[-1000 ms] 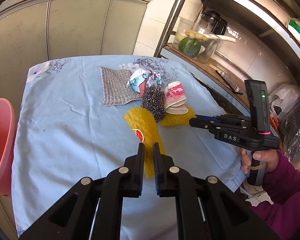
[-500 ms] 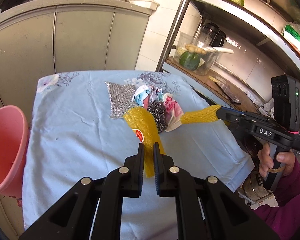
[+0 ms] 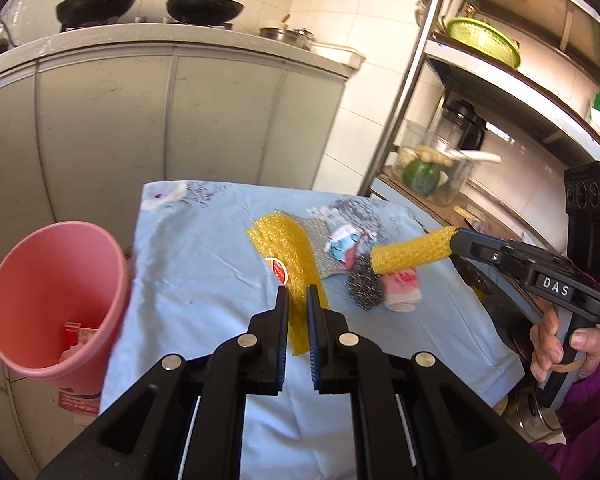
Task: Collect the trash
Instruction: 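Carry both yellow net sleeves over the pink bucket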
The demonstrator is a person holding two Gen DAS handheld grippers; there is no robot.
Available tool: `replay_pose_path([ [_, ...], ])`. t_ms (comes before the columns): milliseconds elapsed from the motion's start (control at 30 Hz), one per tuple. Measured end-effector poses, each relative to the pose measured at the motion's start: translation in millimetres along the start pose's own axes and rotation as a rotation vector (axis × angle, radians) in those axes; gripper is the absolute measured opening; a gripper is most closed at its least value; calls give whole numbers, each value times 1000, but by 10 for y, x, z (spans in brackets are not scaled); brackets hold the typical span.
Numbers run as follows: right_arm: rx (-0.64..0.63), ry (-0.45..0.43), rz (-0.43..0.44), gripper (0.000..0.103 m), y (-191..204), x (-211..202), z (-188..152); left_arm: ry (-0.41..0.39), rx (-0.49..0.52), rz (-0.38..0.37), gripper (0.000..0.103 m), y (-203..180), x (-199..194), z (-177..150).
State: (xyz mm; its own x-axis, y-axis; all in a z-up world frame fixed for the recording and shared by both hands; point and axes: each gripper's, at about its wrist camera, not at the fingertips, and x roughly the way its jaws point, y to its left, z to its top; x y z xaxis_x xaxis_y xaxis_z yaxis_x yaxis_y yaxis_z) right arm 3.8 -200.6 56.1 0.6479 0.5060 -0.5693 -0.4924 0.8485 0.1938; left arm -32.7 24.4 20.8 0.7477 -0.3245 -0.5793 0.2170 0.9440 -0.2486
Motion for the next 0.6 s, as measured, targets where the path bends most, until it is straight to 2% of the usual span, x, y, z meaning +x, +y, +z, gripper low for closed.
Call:
replay_pose_path([
  [367,-87,4,112,8,561,442,336,-85,-107,151,8,551,-317,31],
  [600,-129,36,206,8,1001,845,520,-110,-161,264,8,891,-465,-40],
])
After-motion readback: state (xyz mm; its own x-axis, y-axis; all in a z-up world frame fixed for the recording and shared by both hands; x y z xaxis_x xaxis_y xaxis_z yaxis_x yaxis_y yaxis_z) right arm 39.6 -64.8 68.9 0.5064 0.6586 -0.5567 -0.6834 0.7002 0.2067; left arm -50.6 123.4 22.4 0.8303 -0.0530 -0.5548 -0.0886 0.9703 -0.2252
